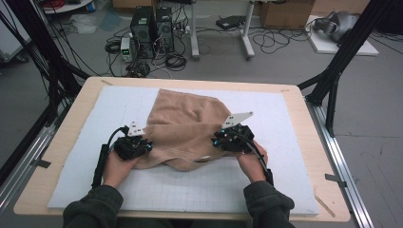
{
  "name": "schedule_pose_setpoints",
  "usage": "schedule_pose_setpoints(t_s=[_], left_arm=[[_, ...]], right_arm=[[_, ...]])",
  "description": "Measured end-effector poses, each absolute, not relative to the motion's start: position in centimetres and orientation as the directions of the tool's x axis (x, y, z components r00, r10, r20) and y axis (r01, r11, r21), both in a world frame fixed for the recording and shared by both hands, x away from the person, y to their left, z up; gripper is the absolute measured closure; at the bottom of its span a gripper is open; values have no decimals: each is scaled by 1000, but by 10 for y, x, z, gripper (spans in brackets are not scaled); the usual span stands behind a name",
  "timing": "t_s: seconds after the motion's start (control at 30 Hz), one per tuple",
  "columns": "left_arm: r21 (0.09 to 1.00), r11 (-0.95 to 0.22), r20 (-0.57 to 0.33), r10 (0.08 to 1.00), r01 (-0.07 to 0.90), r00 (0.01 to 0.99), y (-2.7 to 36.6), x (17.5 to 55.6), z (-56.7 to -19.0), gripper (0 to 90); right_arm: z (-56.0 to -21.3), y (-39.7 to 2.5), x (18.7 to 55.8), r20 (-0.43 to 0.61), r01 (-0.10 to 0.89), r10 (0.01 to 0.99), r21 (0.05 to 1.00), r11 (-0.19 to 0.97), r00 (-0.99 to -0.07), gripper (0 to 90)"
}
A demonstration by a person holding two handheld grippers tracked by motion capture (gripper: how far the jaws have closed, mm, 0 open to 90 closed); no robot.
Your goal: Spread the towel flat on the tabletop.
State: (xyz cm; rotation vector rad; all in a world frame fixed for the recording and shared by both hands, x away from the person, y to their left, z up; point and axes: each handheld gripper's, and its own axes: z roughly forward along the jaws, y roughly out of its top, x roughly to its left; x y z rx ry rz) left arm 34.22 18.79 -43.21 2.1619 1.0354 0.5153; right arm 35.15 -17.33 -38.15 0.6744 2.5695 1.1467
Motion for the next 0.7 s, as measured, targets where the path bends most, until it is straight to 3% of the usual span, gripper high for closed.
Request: schedule_pose_setpoints(t_s=[0.3,0.43,0.5,0.63,0.7], left_arm=[[716,-456,58,793,528,606,188,343,-433,783],[716,-461,65,792,525,607,187,342,-433,779],[718,-457,62,793,525,606,187,342,-433,780],[718,-459,59,789,523,611,188,340,-433,782],[730,-448,47,787,517,615,190,336,-432,782]], right_arm=[[-405,-167,326,-35,263,430,745,613,-902,518],[-418,-157,329,-50,262,431,729,632,-901,512],[-423,-151,333,-47,275,439,717,640,-897,574],[-431,-141,338,-50,269,421,698,663,-906,819],[-428,-141,337,-43,264,410,703,660,-911,831]])
